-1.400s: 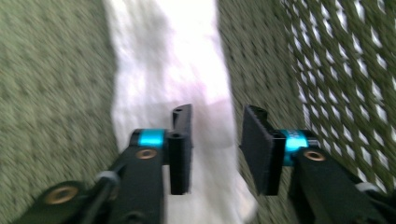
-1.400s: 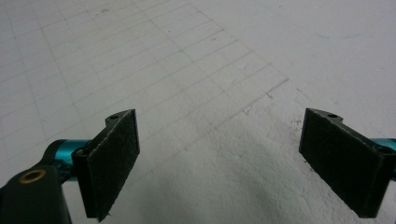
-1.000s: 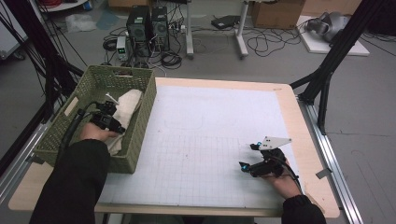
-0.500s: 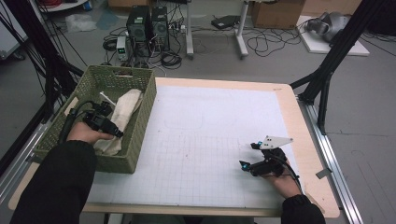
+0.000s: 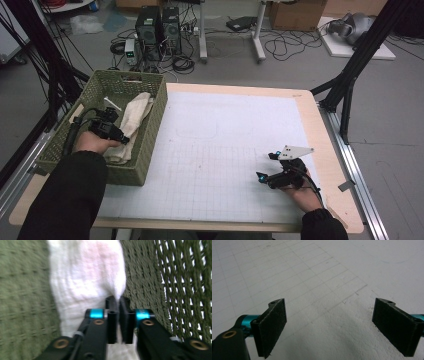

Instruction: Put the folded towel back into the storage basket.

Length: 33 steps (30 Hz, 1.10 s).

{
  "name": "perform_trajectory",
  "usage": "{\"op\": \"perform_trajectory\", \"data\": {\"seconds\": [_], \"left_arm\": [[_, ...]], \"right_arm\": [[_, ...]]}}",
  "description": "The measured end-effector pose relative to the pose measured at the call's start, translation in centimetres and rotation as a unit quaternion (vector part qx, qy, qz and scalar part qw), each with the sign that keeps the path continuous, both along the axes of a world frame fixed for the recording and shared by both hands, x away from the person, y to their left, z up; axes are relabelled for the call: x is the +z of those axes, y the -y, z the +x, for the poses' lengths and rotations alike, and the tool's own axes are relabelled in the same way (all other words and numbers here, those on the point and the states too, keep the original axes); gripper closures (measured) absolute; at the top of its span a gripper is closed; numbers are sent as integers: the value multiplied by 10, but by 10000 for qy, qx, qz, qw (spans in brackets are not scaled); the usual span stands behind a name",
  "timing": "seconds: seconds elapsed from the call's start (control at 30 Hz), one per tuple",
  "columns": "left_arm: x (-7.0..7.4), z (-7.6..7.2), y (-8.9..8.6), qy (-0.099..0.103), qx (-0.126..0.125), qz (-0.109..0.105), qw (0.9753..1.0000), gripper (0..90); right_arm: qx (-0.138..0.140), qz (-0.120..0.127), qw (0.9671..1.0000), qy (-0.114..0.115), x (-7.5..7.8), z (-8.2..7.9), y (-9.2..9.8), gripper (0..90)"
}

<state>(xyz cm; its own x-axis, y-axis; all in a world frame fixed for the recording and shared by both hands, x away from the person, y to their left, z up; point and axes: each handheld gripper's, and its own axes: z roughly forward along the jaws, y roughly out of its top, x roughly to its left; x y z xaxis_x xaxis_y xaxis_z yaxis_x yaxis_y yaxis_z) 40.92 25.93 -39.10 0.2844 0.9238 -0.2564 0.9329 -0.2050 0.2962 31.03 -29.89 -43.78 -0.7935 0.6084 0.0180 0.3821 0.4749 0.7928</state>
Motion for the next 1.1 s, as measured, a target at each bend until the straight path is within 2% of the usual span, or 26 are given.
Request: {"op": "perform_trajectory", "data": {"seconds": [0.1,0.13,0.23,0.27,0.33,0.4,0.47,0.53,0.6,0.67,0.7,0.77,0.8,0.83,0.87,0.93,1.0,1.1], "left_arm": [[-9,0,8,-265,-180,108,9994,632],[-10,-1,10,-222,-245,194,9993,592],[-10,-3,17,-92,-390,625,9972,644],[-9,-3,20,-62,-450,887,9950,729],[-8,-4,23,-74,-526,1112,9924,839],[-5,-4,25,-227,-593,1313,9893,856],[-3,-6,23,-528,-696,1436,9858,859],[1,-7,22,-515,-720,1286,9877,859],[-2,-6,23,-646,-850,1157,9875,852],[-1,-4,20,-616,-855,924,9901,777],[2,-4,17,-563,-809,766,9922,716],[9,-3,11,-260,-681,452,9963,651],[13,-3,9,-154,-623,248,9976,640],[15,-2,7,-52,-550,133,9984,648],[17,-2,5,118,-485,130,9987,678],[15,-1,4,299,-445,261,9982,764],[6,1,5,250,-399,438,9979,815],[-6,2,8,124,-427,507,9977,816]], "right_arm": [[14,4,10000,0,0,0,-1,115],[22,2,10000,-4,0,0,-1,115],[40,7,10000,-6,0,1,-2,115],[44,7,10000,-17,0,1,-2,115],[55,5,10000,3,1,1,-2,115],[53,23,10000,21,1,2,-2,115],[46,34,10000,19,1,2,-2,115],[42,41,10000,12,0,3,-2,115],[45,40,10000,-7,1,2,-2,115],[53,31,10000,9,1,2,-3,115],[46,28,10000,15,1,2,-2,115],[9,25,10000,-3,1,2,-2,115],[23,43,10000,-10,1,3,-2,115],[45,14,10000,5,0,3,-2,115],[46,14,10000,-27,0,3,-3,115],[64,-4,10000,-1,0,3,-4,115],[59,-3,10000,-6,0,3,-3,115],[49,11,10000,-11,0,3,-3,115]]}}
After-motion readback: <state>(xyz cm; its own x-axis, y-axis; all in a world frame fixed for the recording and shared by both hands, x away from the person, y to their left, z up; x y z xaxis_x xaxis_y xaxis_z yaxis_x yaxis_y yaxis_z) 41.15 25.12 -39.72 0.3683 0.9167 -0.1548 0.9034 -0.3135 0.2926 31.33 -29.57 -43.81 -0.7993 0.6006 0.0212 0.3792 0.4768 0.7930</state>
